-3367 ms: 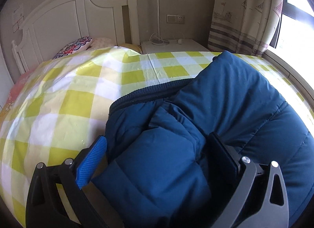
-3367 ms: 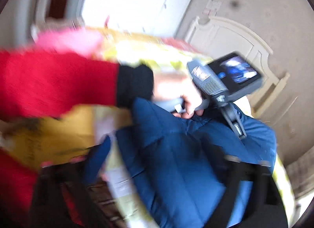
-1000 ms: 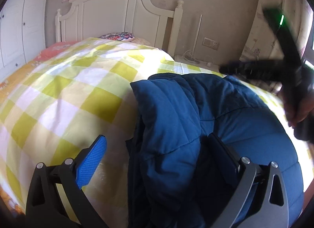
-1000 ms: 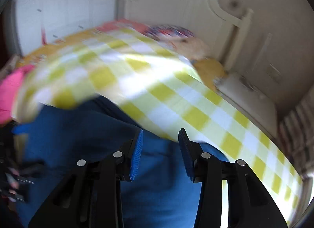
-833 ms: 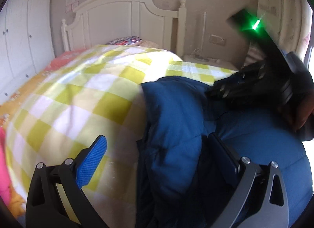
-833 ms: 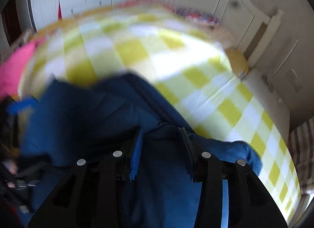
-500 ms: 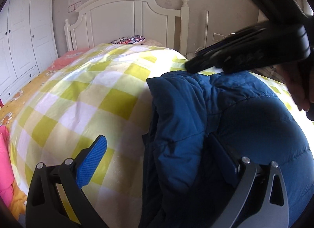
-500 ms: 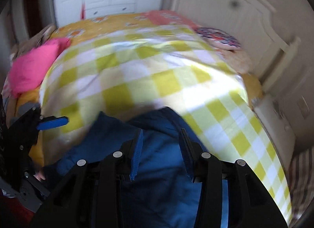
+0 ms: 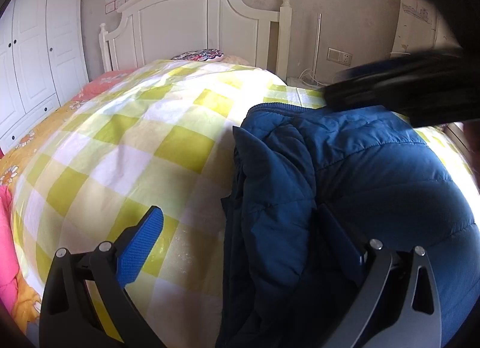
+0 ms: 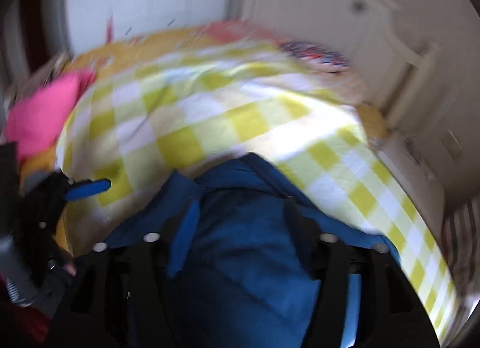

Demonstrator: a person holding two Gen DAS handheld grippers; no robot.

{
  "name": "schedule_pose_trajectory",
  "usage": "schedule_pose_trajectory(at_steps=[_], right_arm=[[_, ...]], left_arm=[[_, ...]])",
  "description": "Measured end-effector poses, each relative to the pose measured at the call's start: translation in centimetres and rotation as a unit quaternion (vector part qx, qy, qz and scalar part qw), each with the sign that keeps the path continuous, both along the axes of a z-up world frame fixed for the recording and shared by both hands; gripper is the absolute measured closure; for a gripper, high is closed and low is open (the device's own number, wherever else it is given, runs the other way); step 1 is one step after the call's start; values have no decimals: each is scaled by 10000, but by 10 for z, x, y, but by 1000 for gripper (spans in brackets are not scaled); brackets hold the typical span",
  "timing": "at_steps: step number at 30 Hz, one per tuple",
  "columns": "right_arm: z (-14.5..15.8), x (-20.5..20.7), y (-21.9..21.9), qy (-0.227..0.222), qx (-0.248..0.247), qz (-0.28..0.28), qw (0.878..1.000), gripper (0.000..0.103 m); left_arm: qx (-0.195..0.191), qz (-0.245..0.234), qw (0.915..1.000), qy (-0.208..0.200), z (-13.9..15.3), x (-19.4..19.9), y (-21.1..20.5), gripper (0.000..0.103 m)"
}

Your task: Fold large clothes

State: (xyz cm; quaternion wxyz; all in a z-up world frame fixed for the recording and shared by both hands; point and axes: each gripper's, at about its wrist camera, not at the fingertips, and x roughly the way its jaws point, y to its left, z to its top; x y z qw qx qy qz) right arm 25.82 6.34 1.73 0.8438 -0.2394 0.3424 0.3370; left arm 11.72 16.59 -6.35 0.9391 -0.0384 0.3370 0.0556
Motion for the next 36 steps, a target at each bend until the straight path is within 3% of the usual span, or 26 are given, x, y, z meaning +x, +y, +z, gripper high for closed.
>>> schedule_pose_trajectory(at_steps=[1, 4, 7, 10, 14, 19, 22, 26, 30, 36], right_arm=[[5, -6, -18, -51, 165, -273, 9995, 18], [-1, -31, -66, -41, 559, -724, 9958, 16], [-47, -37, -86, 255, 496, -1140, 9919, 12], [-62, -46, -93, -93, 1006, -1214, 9875, 12], [-49, -50, -91, 54, 875, -1318, 9874, 12], [-31, -85, -124, 204, 1400, -1365, 9805, 9], [-43, -93, -145, 751, 1597, -1538, 9722, 8], [-75, -93, -165, 1827, 2374, -1416, 9435, 6], [-85, -90, -163, 2103, 2582, -1400, 9325, 4], [-87, -88, -161, 2184, 2593, -1425, 9299, 4]], left_arm=[[-10, -5, 10000, -1, 0, 0, 0, 2], [-9, 3, 10000, -10, 0, 1, -2, 2], [30, 37, 10000, -9, -1, 3, -3, 2], [102, 45, 9999, 18, -1, 4, -5, 2], [171, 55, 9998, 22, 0, 4, -7, 2], [93, -91, 9998, 179, 4, -1, -3, 2], [-27, -242, 9992, 331, 6, -7, -1, 2], [-447, -327, 9971, 514, 2, -19, 5, 2], [-1068, -606, 9901, 673, -7, -27, 17, 2], [-2398, -1125, 9595, 961, -36, -17, 41, 2]])
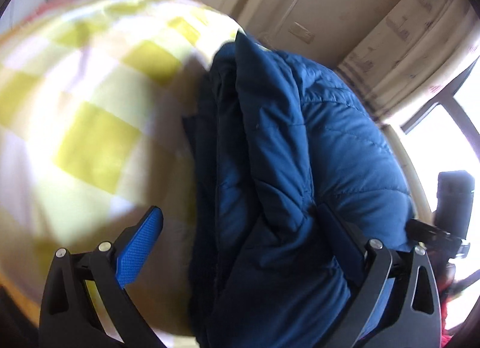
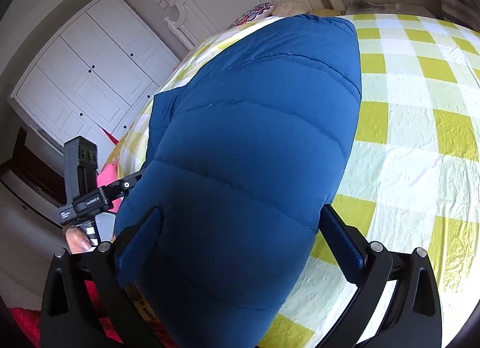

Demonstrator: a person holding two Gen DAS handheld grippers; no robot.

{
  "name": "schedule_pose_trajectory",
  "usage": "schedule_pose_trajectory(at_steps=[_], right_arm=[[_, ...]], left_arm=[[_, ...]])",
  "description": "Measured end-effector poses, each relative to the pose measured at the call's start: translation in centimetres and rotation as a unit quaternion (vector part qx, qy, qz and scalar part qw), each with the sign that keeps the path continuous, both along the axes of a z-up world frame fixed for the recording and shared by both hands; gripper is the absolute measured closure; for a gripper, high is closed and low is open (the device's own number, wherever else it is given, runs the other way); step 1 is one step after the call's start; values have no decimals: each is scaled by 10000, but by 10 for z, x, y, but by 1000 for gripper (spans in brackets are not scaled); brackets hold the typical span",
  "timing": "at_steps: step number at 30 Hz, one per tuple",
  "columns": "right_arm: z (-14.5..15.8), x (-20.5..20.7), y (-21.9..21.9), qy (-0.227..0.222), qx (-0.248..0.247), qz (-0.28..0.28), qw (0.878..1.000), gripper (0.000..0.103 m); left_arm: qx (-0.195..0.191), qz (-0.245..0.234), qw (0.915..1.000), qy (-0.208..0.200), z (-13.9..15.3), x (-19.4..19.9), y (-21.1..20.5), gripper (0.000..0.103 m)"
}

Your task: Fold large clothes

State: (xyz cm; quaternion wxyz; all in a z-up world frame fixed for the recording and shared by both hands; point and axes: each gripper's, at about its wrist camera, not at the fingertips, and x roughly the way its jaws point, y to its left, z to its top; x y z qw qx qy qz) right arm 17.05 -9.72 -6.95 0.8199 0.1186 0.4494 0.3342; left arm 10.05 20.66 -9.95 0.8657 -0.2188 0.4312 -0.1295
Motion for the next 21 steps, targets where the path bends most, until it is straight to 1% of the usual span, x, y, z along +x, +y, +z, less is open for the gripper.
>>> schedule_pose_trajectory(at_steps=[1, 2, 6, 7, 8, 9, 10, 11, 12, 14, 15, 16, 17, 19, 21], right_arm=[[0, 1, 1, 0, 1, -12, 10000, 4], [-3, 1, -1, 32, 14, -22, 10000, 4], [-11, 3, -2, 40, 169, -35, 9998, 4], [-11, 2, -1, 8, 154, -27, 9999, 4], [-9, -3, 1, -171, 156, -27, 9997, 9], [-8, -9, 2, -370, 122, -38, 9992, 13], [-6, -14, 3, -556, 58, -63, 9984, 19], [-3, -22, 5, -860, -48, -99, 9962, 22], [-1, -27, 7, -1028, -116, -111, 9946, 24], [8, -35, 9, -1545, -278, -171, 9875, 31], [12, -36, 8, -1733, -339, -209, 9841, 32], [21, -36, 7, -1988, -442, -253, 9787, 34], [28, -34, 5, -2150, -514, -282, 9748, 35], [45, -22, -4, -2492, -736, -375, 9649, 36], [59, -1, -22, -2670, -846, -567, 9583, 37]], left_arm=[[-127, -39, 9999, 15, -4, 1, 2, 2], [-173, -70, 9998, 6, -6, 1, 2, 2], [-99, -205, 9996, -153, -9, 3, 0, 2], [-98, -216, 9995, -225, -9, 3, 0, 11], [-141, -288, 9988, -380, -8, 0, -1, 26], [-322, -371, 9973, -554, -5, -3, -3, 40], [-218, -286, 9970, -683, -2, -7, -7, 43], [-56, -227, 9964, -820, 0, -11, -12, 48], [35, -121, 9953, -963, 2, -15, -16, 53], [-87, 21, 9946, -1030, 4, -15, -18, 58], [-192, 40, 9943, -1049, 5, -9, -20, 61], [-234, 30, 9940, -1067, 5, -3, -24, 62], [-255, -1, 9938, -1079, 7, 7, -30, 63], [-212, -122, 9934, -1120, 13, 35, -50, 64], [-221, -242, 9922, -1199, 24, 73, -75, 65]])
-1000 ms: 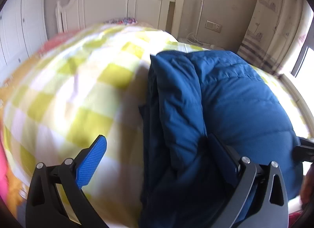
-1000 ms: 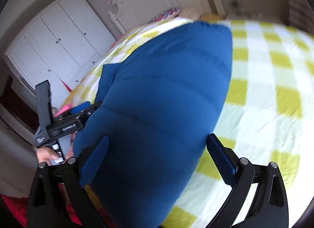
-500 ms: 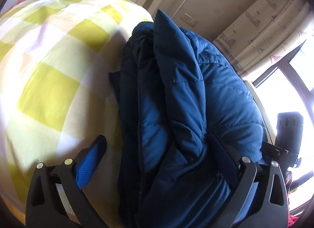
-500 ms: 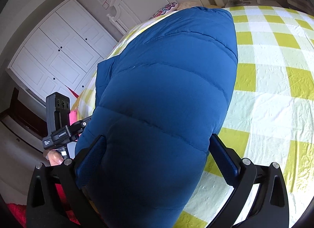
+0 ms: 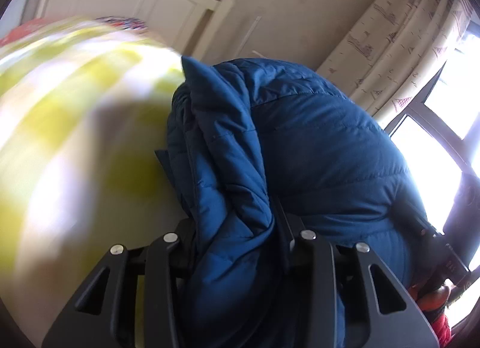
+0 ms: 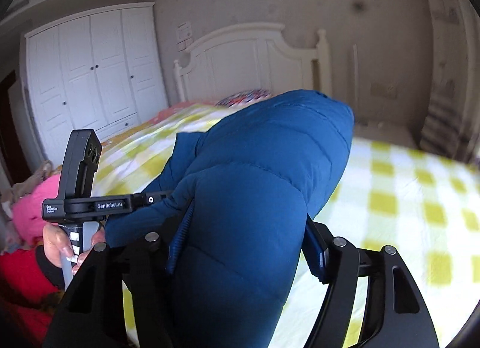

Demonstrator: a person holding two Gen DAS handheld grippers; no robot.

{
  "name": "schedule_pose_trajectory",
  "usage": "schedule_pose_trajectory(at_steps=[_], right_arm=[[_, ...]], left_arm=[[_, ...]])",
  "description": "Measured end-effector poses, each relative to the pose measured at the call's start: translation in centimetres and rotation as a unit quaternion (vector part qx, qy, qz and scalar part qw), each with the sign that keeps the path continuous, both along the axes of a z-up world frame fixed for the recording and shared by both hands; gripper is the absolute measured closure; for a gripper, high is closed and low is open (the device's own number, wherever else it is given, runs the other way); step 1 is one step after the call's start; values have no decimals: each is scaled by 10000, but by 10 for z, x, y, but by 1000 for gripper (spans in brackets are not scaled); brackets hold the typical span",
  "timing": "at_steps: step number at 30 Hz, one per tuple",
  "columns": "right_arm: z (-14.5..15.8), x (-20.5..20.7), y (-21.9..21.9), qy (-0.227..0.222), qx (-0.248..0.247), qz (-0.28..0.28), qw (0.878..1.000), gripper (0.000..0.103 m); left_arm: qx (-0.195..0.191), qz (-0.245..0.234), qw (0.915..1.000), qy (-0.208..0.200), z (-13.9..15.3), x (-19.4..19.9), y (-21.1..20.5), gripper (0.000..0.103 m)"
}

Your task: Fold large clothes

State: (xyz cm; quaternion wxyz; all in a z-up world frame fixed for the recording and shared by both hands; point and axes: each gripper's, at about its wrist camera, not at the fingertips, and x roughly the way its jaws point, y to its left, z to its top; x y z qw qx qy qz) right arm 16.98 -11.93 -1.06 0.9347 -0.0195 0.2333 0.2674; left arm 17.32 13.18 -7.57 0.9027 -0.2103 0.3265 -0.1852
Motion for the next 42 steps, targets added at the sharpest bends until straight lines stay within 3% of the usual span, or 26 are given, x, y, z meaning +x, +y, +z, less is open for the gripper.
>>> schedule_pose_trajectory(at_steps=[3, 5, 6, 9, 10, 11, 12, 14, 16, 19, 21, 23, 25, 26, 28, 31, 34, 38, 42], right_arm=[[14, 40, -36, -106, -1, -403, 9991, 38], [11, 71, -64, 125, 32, -673, 9976, 38], [5, 85, -78, 357, 73, -767, 9964, 38], [-43, 125, -121, 1347, 464, -1198, 9825, 30], [-55, 126, -137, 1413, 852, -1194, 9790, 28], [-57, 123, -140, 1426, 904, -1186, 9785, 21], [-54, 119, -139, 1393, 827, -1291, 9783, 15], [-39, 112, -128, 1143, 453, -1530, 9806, 13], [-20, 99, -113, 664, 107, -1690, 9833, 13], [-8, 79, -83, 78, -129, -1236, 9922, 13], [-22, 72, -60, 109, -593, -991, 9932, 13], [-40, 62, -41, -138, -1292, -1072, 9857, 13], [-43, 49, -33, -198, -1744, -976, 9796, 13], [-38, 39, -31, -157, -1853, -817, 9792, 14], [-16, 14, -39, -313, -1624, -593, 9844, 15], [26, -17, -66, -711, -1122, -1012, 9860, 11], [66, -41, -89, -1031, -625, -1794, 9764, 5], [77, -63, -100, -1100, -304, -2234, 9680, 5], [59, -69, -87, -868, -320, -2322, 9683, 5]], left_arm=[[120, -127, 9998, -135, 16, 56, -43, 65], [361, -217, 9990, -143, 20, 92, -76, 68], [509, -270, 9983, -91, 17, 105, -90, 68], [771, -339, 9964, 71, 0, 132, -126, 54], [809, -293, 9962, 133, -1, 135, -134, 52], [856, -243, 9959, 155, 0, 134, -136, 51], [933, -214, 9953, 150, 0, 134, -137, 48], [1009, -182, 9946, 150, 2, 135, -136, 41], [1037, 20, 9945, 172, 4, 124, -123, 24], [1221, 580, 9908, 72, 14, 106, -111, 11], [1621, 959, 9821, -56, 22, 88, -110, 10], [2309, 1143, 9659, -262, 33, 73, -126, 9], [3326, 1402, 9304, -631, 53, 54, -147, 8], [3508, 1434, 9213, -867, 66, 43, -154, 8], [3508, 1424, 9155, -1364, 95, 20, -162, 2], [3091, 1411, 9215, -1884, 144, -17, -168, 2], [2403, 1236, 9440, -1894, 170, -44, -166, 2], [1982, 1274, 9561, -1740, 168, -69, -159, 2], [2102, 1397, 9541, -1614, 142, -87, -160, 2]])
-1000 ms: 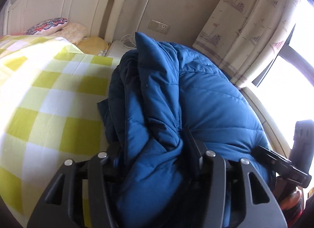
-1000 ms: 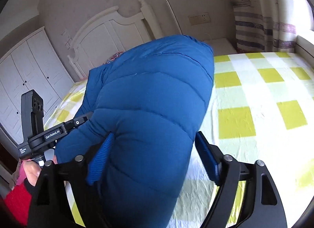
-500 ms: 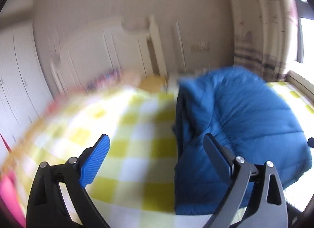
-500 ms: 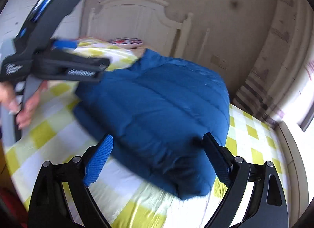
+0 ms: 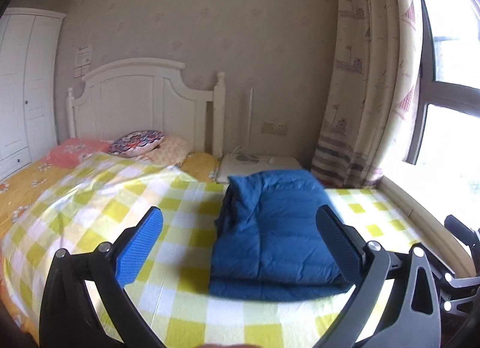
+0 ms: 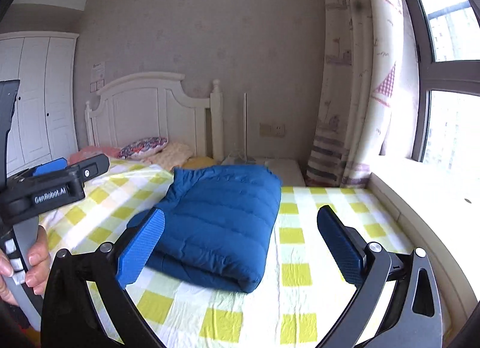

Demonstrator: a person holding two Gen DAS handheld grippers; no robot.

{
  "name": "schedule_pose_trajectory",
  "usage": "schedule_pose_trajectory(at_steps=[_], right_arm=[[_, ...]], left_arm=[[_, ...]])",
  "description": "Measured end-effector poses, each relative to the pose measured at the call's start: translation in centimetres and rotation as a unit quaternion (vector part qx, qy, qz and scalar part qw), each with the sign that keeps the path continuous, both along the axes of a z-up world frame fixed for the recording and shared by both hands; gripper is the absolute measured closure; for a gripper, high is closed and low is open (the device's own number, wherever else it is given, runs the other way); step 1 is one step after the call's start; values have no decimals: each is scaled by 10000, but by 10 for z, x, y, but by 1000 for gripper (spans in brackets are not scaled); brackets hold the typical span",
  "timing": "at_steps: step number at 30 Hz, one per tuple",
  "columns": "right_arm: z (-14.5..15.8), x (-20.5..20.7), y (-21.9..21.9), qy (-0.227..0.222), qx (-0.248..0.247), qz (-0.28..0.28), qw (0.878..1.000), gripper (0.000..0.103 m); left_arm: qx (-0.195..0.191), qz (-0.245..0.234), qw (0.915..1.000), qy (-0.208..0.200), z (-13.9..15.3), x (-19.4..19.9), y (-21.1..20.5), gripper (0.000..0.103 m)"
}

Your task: Fold large clothes

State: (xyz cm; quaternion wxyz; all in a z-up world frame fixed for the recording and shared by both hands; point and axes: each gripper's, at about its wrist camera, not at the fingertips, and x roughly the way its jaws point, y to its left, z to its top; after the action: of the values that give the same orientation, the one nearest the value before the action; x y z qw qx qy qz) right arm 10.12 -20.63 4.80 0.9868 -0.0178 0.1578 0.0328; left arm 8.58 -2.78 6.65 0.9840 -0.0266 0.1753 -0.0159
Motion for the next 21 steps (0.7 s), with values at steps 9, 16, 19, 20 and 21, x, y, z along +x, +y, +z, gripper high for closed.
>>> schedule_pose_trajectory(at_steps=[9, 16, 19, 20, 21], right_arm=[[-38, 4, 32, 622, -342, 5, 9975, 5], [-39, 4, 38, 682, -383, -6, 9969, 5], [-39, 5, 38, 711, -390, 0, 9967, 5], [-39, 4, 39, 714, -393, 6, 9967, 5], [-39, 4, 39, 720, -397, 9, 9966, 5]], left_arm=[[547, 54, 9982, 238, -41, -6, -4, 2], [465, 21, 9985, 293, -47, -7, 4, 2], [442, 14, 9986, 305, -47, -8, 6, 2], [435, 7, 9986, 315, -47, -7, 7, 2], [434, 7, 9985, 325, -47, -7, 8, 2]])
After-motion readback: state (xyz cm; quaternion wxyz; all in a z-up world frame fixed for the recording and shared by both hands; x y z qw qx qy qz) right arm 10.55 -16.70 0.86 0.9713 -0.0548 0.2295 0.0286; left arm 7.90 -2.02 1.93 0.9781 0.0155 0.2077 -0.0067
